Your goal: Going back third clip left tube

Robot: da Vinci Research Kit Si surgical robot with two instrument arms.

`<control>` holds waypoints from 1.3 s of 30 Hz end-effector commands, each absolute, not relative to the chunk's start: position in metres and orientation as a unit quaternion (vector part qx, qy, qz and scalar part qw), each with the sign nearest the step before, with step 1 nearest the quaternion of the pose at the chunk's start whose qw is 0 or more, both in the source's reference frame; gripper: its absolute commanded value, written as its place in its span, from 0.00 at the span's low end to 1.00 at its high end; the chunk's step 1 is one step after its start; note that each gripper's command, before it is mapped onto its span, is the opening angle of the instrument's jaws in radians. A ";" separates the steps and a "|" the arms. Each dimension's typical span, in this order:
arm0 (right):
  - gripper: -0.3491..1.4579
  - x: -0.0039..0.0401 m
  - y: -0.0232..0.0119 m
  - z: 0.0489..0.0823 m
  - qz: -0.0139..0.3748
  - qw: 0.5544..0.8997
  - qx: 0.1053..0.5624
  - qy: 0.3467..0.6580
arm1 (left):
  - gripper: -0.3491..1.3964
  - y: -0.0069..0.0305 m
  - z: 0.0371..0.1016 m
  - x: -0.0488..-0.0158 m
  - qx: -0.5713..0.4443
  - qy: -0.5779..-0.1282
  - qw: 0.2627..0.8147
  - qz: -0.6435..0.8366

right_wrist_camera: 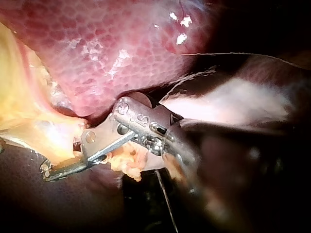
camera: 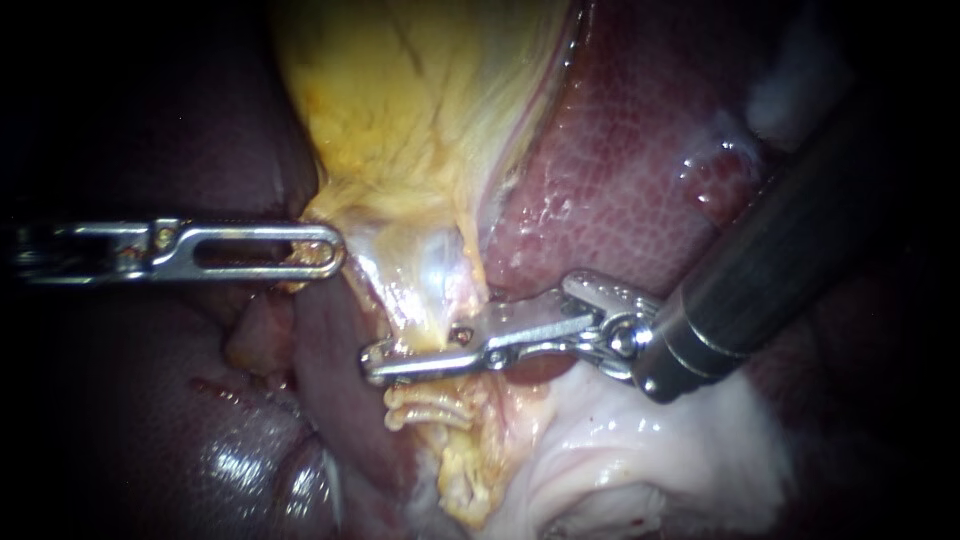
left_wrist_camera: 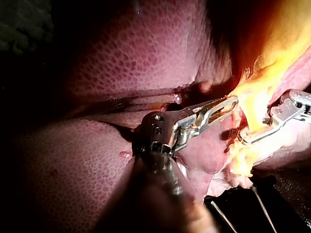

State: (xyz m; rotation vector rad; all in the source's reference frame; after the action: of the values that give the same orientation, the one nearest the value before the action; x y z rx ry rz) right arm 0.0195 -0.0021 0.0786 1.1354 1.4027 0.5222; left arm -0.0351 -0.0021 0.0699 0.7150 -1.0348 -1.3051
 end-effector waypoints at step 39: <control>0.52 0.0151 0.0006 0.0785 0.262 0.618 0.412 0.616 | 0.00 -0.0023 0.0695 -0.0350 0.311 -0.449 0.617 -0.567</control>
State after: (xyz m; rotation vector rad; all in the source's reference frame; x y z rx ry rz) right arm 0.0153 0.0005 0.0785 0.9456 1.4178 0.6030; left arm -0.0350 -0.0023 0.0695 0.7153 -1.0342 -1.3054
